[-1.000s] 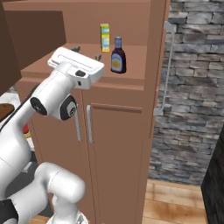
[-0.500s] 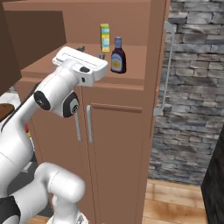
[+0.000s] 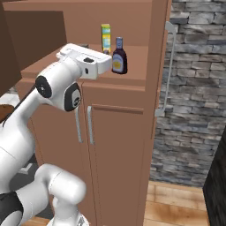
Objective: Pick the steak from the plate and place it on the cutting board. Then pick the condiment bottle from the cabinet and place it next to the cutting board.
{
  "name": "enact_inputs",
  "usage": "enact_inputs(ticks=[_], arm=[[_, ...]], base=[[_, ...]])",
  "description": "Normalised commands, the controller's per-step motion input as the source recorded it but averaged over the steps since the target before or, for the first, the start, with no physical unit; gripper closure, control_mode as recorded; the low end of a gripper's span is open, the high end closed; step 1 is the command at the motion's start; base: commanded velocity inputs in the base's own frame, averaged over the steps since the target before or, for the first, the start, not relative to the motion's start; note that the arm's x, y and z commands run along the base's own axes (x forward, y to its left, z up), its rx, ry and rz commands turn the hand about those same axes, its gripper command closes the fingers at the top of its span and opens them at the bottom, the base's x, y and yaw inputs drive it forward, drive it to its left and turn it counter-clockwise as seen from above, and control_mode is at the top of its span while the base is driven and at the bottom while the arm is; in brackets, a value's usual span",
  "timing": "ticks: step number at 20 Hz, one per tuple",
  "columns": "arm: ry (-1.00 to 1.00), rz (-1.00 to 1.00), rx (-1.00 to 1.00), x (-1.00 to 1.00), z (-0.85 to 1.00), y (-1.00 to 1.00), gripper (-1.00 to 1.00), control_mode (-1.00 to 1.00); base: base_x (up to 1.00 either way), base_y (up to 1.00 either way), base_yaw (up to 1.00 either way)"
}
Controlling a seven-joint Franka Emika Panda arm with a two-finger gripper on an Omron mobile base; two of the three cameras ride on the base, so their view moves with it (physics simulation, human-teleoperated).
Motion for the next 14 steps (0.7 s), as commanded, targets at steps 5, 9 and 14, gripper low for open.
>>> enact_inputs(ticks=[5,9,14], arm=[[0.07,0.00,0.00,0.24,0.01,-0.05,-1.00,-1.00],[0.09,0.00,0.00,0.25,0.00,-0.06,-1.00,-1.00],[0.08,0.00,0.00,0.29,0.00,-0.11,-1.00,-1.00]], base=[[0.00,0.00,0.00],[0.00,0.00,0.00],[0.00,0.00,0.00]])
